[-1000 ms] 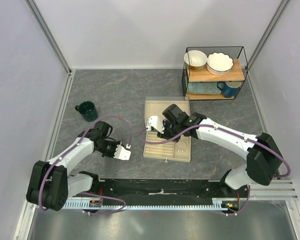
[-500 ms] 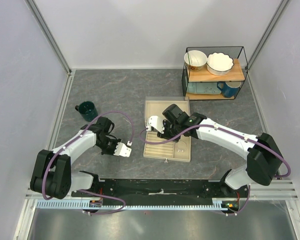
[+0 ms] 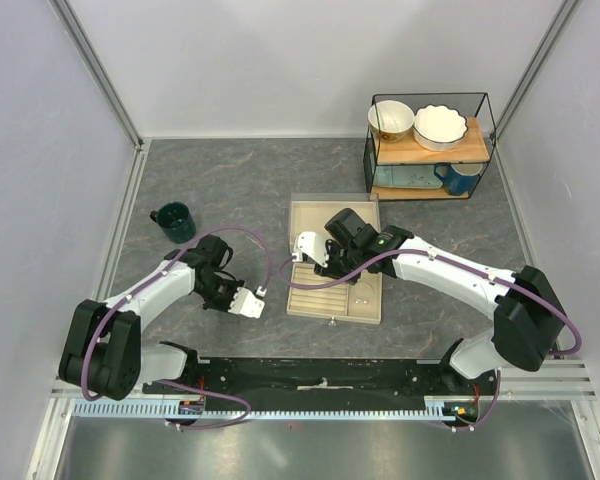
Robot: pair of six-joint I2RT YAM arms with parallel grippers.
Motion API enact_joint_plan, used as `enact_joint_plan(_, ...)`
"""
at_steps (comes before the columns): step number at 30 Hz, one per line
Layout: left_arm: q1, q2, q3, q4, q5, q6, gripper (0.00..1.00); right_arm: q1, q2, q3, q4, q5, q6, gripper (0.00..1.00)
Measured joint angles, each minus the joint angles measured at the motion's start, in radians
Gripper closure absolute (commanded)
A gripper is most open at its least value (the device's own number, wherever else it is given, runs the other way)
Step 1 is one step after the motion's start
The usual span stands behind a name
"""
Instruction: Organize the mixed jewelry
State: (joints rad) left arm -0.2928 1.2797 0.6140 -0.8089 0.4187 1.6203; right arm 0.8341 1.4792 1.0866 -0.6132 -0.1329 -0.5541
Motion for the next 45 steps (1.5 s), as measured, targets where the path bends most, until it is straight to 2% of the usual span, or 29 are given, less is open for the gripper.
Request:
enact_joint_plan(14,-0.068,0.006,0.007,-0.006,-0.052,-0.015,0.70,0.000,-0.003,-0.024,0.008,0.002,0.000,0.64)
enact_joint_plan(36,-0.080,0.095,0.058,-0.049,-0.071,-0.045,0.73,0.000,-0.019,-0.028,0.014,0.008,0.000,0.64)
enact_joint_plan(43,-0.080,0.114,0.071,-0.061,-0.072,-0.057,0.79,0.000,-0.020,-0.029,0.014,0.008,0.000,0.64)
enact_joint_plan(45,-0.080,0.114,0.072,-0.061,-0.072,-0.067,0.85,0.000,-0.022,-0.029,0.014,0.010,0.000,0.64)
